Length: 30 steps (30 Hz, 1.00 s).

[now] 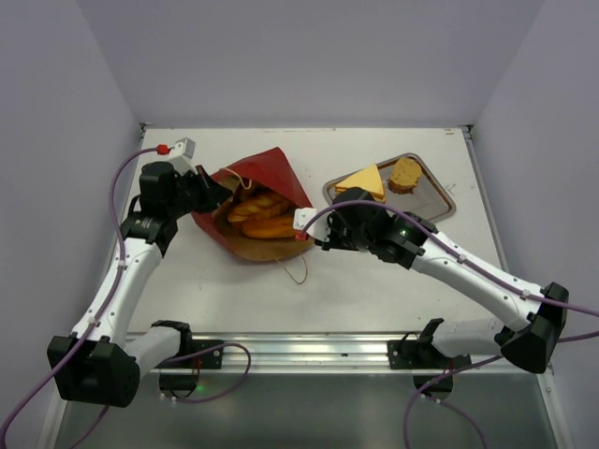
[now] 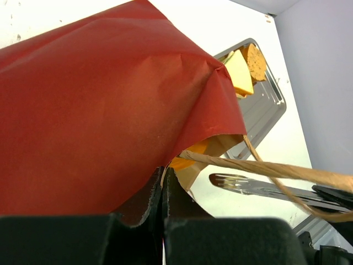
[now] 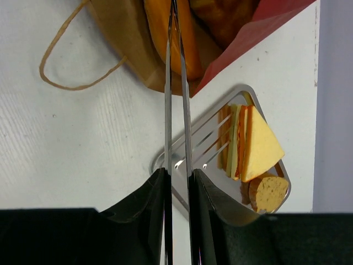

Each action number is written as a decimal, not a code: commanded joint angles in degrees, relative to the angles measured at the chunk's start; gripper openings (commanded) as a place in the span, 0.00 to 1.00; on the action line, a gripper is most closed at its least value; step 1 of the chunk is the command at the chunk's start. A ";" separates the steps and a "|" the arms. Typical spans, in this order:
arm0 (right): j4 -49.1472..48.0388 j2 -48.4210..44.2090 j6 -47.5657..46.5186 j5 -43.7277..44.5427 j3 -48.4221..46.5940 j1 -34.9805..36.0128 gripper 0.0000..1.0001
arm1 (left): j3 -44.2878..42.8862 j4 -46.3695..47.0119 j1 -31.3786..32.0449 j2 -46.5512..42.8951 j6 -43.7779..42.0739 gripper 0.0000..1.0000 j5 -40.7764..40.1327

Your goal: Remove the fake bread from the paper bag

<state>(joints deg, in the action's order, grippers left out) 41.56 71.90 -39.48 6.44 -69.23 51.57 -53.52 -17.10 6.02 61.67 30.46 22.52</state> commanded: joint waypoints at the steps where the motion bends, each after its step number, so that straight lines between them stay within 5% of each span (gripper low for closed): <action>1: -0.60 -0.45 -0.07 -0.46 1.38 -0.68 0.00 | 0.08 2.16 -0.13 0.65 0.30 0.00 -1.08; 9: -1.48 2.72 0.64 -2.12 -0.54 -0.68 0.00 | 0.08 1.64 -0.13 -0.32 -0.49 0.00 0.41; 18: 0.54 5.27 -1.12 -2.92 -4.60 0.55 0.25 | 0.08 1.46 -0.13 -0.32 -0.49 0.00 0.94; 30: -2.01 9.40 -1.65 3.93 -5.56 3.36 0.40 | 0.17 1.46 -0.13 -0.50 -0.40 0.00 1.21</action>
<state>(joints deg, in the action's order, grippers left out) 42.28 81.10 -40.34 7.09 -71.68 54.43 -53.52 -17.02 6.02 62.11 30.41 22.81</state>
